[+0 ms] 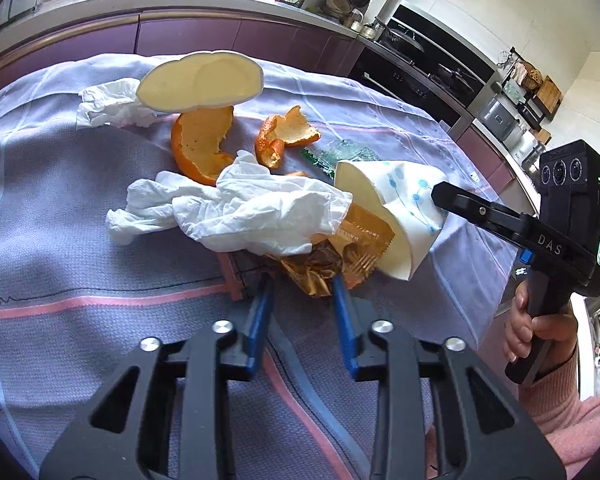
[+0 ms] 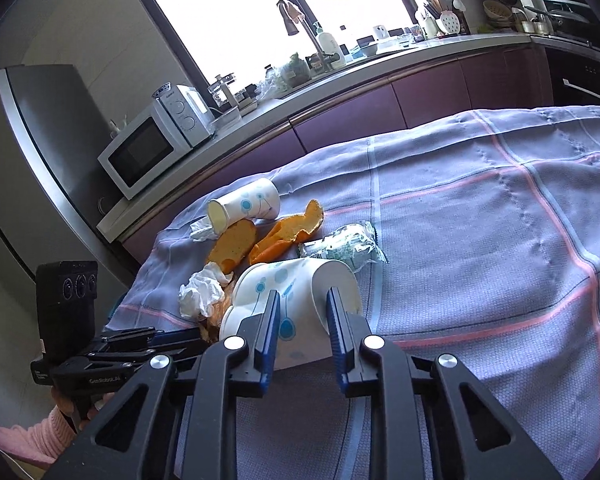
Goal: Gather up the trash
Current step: 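Grasp the white bowl rim with the right gripper while the left gripper grasps a gold wrapper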
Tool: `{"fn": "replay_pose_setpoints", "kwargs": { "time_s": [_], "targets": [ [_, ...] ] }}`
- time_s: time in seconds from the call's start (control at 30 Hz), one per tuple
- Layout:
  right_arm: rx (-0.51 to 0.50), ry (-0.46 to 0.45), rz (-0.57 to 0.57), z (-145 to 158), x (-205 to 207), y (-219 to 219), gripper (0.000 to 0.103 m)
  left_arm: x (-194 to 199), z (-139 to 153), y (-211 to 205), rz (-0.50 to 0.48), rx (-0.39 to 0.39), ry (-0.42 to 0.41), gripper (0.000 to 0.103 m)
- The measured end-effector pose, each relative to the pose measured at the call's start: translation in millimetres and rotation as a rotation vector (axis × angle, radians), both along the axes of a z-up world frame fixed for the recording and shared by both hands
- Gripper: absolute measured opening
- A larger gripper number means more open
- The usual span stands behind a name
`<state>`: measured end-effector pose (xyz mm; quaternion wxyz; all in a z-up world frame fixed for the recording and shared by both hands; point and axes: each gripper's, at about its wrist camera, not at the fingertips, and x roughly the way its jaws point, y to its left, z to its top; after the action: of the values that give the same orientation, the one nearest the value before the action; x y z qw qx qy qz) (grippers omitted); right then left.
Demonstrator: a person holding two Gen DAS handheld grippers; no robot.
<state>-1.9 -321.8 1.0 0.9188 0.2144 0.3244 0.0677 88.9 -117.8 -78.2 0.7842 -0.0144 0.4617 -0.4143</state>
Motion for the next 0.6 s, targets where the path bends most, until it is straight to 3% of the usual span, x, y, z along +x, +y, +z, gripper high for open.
{"fn": "replay_pose_setpoints", "kwargs": {
  "time_s": [0.13, 0.37, 0.47, 0.6],
  "targets": [
    [0.009, -0.006, -0.002, 0, -3, -4, 0.022, 1, -1, -5, 0.003, -0.026, 0.019, 0.016],
    [0.024, -0.021, -0.02, 1, -8, -10, 0.021, -17, 17, -6, -0.041, -0.066, -0.053, 0.009],
    [0.026, -0.035, -0.024, 5, -11, -13, 0.021, -25, 27, -1, -0.061, -0.084, -0.084, 0.009],
    [0.025, -0.055, -0.024, 11, -14, -15, 0.021, -26, 37, 19, -0.058, -0.149, -0.063, 0.008]
  ]
}}
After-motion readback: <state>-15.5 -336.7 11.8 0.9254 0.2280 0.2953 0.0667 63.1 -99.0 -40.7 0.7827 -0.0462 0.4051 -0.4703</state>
